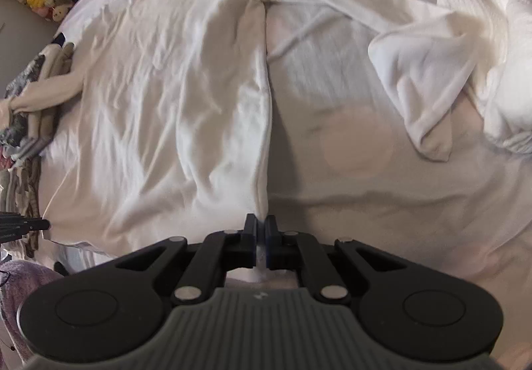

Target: Fold clothes

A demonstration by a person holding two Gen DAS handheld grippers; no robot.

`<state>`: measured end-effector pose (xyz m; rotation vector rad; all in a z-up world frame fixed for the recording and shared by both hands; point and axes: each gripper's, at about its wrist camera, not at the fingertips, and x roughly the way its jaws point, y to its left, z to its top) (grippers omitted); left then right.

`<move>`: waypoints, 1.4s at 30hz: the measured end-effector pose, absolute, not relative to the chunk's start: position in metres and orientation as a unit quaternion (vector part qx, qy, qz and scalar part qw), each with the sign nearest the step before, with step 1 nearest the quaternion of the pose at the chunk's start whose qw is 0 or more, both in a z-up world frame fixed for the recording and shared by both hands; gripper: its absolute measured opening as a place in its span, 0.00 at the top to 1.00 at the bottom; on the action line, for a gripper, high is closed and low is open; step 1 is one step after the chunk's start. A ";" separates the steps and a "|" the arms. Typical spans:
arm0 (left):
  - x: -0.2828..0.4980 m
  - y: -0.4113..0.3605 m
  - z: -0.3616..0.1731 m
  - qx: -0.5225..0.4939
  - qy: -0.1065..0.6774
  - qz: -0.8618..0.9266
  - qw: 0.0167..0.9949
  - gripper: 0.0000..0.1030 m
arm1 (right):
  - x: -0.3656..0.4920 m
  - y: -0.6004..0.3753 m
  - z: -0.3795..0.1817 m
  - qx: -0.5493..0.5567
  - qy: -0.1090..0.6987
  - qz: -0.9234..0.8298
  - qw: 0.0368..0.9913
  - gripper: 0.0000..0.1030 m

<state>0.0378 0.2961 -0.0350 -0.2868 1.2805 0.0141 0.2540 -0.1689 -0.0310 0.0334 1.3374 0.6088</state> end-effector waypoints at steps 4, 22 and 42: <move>0.038 0.291 0.003 -0.132 0.565 0.015 0.814 0.98 | 0.252 -0.185 0.005 0.019 0.585 0.284 0.760 0.95; 0.055 0.268 -0.097 -0.062 0.686 0.050 0.723 1.00 | 0.264 -0.184 -0.093 -0.009 0.654 0.235 0.719 0.95; 0.067 0.273 -0.042 -0.100 0.618 0.033 0.779 0.68 | 0.272 -0.236 -0.044 -0.073 0.516 0.241 0.819 0.71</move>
